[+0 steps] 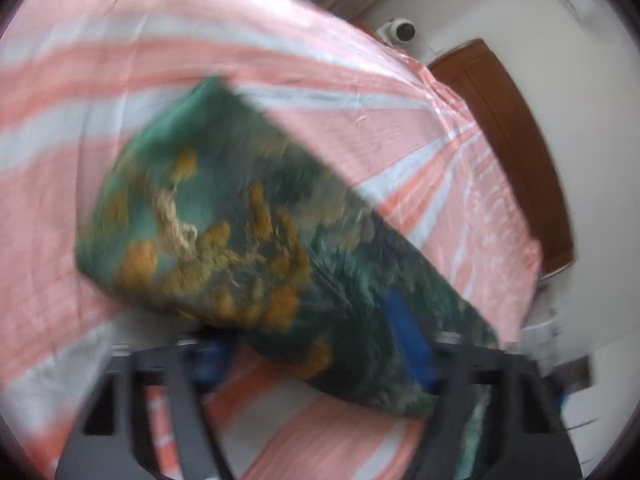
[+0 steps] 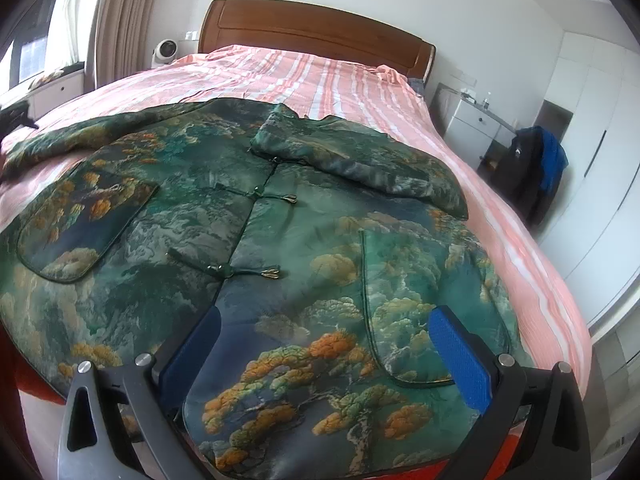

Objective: Fold large clothes
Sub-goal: 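Grasp the cuff of the extended green sleeve with the left tool, then lift the sleeve and fold it across the jacket front toward the collar with the left tool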

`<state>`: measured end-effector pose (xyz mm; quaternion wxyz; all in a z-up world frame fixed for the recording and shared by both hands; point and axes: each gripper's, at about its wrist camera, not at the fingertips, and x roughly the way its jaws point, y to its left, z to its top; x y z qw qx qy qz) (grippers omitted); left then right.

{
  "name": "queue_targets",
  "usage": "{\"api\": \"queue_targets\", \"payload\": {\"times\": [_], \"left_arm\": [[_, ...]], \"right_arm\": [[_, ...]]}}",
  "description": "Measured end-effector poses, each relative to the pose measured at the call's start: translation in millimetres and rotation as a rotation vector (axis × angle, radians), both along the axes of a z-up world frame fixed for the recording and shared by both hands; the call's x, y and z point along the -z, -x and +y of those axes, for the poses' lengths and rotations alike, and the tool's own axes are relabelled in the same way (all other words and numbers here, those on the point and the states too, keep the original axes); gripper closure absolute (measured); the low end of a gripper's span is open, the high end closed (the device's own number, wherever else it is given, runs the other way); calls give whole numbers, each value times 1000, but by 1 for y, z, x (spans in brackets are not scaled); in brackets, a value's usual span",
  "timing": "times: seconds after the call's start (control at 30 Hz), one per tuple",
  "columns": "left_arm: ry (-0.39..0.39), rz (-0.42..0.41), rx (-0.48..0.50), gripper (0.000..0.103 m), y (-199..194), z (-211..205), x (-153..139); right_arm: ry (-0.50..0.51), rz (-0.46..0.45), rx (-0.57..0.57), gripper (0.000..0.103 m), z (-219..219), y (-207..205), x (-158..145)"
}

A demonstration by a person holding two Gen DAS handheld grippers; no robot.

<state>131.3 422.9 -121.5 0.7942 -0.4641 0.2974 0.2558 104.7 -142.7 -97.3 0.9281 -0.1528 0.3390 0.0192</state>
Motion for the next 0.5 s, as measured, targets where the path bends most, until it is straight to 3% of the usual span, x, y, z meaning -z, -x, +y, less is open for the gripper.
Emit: {"api": "queue_targets", "payload": {"times": [0.03, 0.1, 0.17, 0.3, 0.4, 0.5], "left_arm": [[-73, 42, 38, 82, -12, -5, -13], [-211, 66, 115, 87, -35, -23, -49], [-342, 31, 212, 89, -56, -59, -95], [-613, -94, 461, 89, -101, -172, -178], [-746, -167, 653, 88, -130, -269, -203], [-827, -185, 814, 84, -157, -356, -190]], "right_arm": [[-1, -2, -5, 1, 0, 1, 1], [-10, -7, -14, 1, 0, 2, 1], [-18, -15, -13, 1, -3, 1, 2], [-49, -13, 3, 1, -12, -4, 5], [-70, -11, 25, 1, -22, -8, 4], [-84, -23, 48, 1, -31, -8, 2]]}}
